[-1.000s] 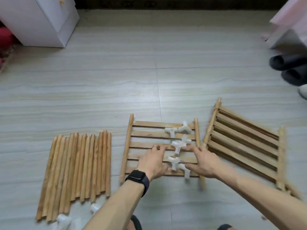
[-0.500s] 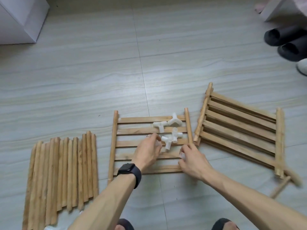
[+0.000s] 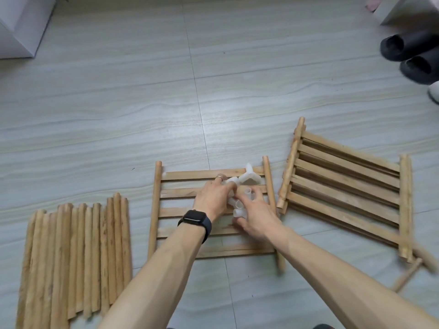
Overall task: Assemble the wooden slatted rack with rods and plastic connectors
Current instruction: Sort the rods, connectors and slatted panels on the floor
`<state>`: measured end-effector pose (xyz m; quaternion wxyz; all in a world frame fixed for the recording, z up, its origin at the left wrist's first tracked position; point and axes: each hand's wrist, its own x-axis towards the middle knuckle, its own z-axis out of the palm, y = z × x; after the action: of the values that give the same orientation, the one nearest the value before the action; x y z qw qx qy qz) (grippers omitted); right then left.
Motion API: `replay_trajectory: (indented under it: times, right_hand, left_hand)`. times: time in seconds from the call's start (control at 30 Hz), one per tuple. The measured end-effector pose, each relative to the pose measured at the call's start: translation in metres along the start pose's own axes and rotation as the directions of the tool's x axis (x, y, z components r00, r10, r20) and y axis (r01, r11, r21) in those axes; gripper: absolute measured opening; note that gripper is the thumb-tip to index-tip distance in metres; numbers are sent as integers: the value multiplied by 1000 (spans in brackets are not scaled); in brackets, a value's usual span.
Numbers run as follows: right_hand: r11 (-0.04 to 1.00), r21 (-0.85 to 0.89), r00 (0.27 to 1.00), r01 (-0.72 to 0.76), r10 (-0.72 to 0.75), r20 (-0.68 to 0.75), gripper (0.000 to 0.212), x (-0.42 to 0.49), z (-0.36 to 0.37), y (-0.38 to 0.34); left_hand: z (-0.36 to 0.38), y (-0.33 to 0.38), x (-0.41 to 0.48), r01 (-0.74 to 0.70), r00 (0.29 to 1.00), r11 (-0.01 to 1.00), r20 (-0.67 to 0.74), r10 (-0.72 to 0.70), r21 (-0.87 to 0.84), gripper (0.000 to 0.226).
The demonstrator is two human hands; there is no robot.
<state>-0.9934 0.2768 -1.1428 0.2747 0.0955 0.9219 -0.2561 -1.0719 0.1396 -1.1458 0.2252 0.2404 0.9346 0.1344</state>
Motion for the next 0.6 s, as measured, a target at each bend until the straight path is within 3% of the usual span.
replay_trajectory:
  times: [0.17, 0.47, 0.6]
  right_hand:
    - [998, -35, 998, -49, 48, -31, 49, -5, 2, -1]
    - [992, -30, 988, -125, 121, -96, 45, -12, 1, -24]
    - [997, -81, 999, 18, -21, -37, 54, -28, 9, -57]
  left_hand:
    - [-5, -20, -14, 26, 994, 981, -97, -45, -191, 30]
    - [-15, -83, -119, 172, 928, 857, -213, -307, -485, 26]
    - [-21, -118, -190, 250, 843, 775, -263, -469, -580, 26]
